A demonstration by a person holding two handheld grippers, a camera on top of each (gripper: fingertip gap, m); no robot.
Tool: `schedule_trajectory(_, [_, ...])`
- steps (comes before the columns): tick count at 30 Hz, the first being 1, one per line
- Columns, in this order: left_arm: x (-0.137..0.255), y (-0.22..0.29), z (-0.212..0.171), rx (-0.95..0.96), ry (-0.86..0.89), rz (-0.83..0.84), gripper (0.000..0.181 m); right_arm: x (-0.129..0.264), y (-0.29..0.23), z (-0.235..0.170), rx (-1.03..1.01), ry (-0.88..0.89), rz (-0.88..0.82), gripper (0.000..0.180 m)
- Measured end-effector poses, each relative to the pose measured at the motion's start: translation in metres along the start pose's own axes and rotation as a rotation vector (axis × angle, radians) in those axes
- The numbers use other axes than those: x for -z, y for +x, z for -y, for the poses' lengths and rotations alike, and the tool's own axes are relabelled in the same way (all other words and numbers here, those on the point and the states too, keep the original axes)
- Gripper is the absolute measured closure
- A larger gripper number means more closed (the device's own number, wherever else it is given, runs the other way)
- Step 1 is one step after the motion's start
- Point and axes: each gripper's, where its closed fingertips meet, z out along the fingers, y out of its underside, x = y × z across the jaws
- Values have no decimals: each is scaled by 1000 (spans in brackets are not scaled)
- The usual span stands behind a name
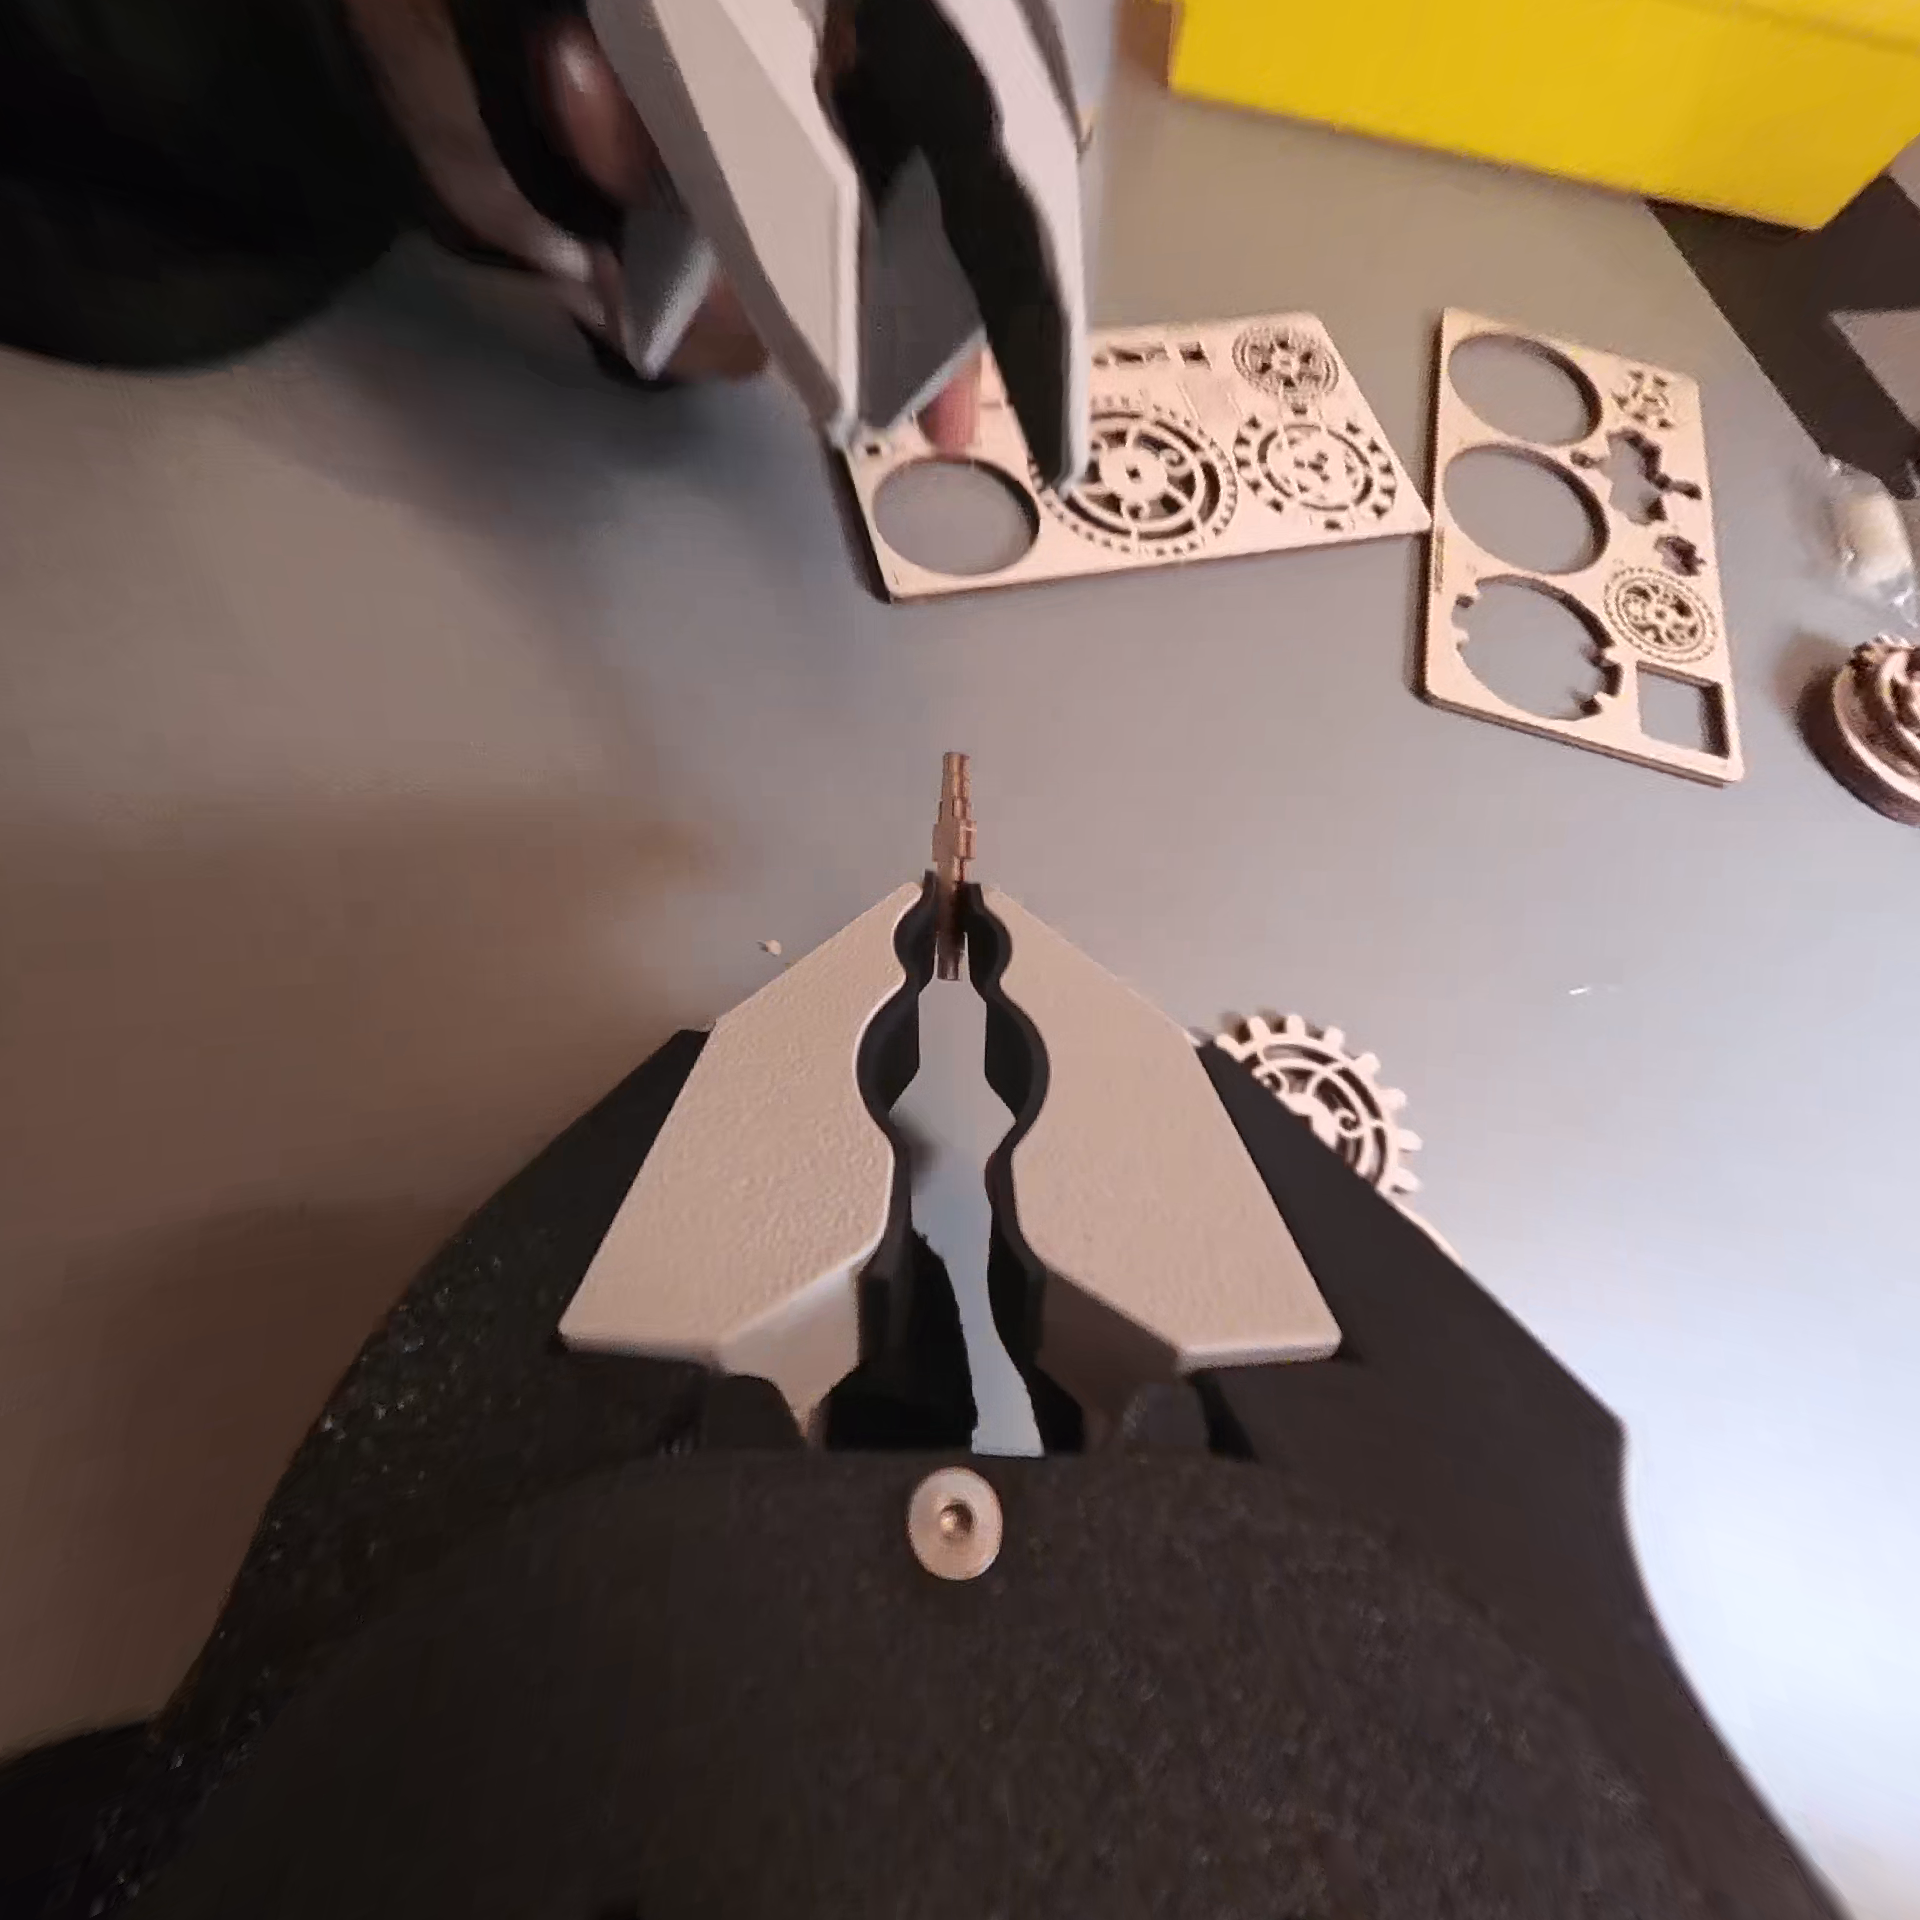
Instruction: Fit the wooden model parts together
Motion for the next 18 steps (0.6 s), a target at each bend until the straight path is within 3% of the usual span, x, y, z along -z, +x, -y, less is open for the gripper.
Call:
schedule_trajectory(8, [25,-7,28,-234,119,150,161,-20,10,-10,66,-131,-83,176])
schedule_trajectory(14, [33,-7,38,-536,105,292,181,-12,22,5,33,-20,-151,160])
schedule_trajectory(18, [33,-16,35,-514,93,328,181,-1,35,7,2,14,-207,150])
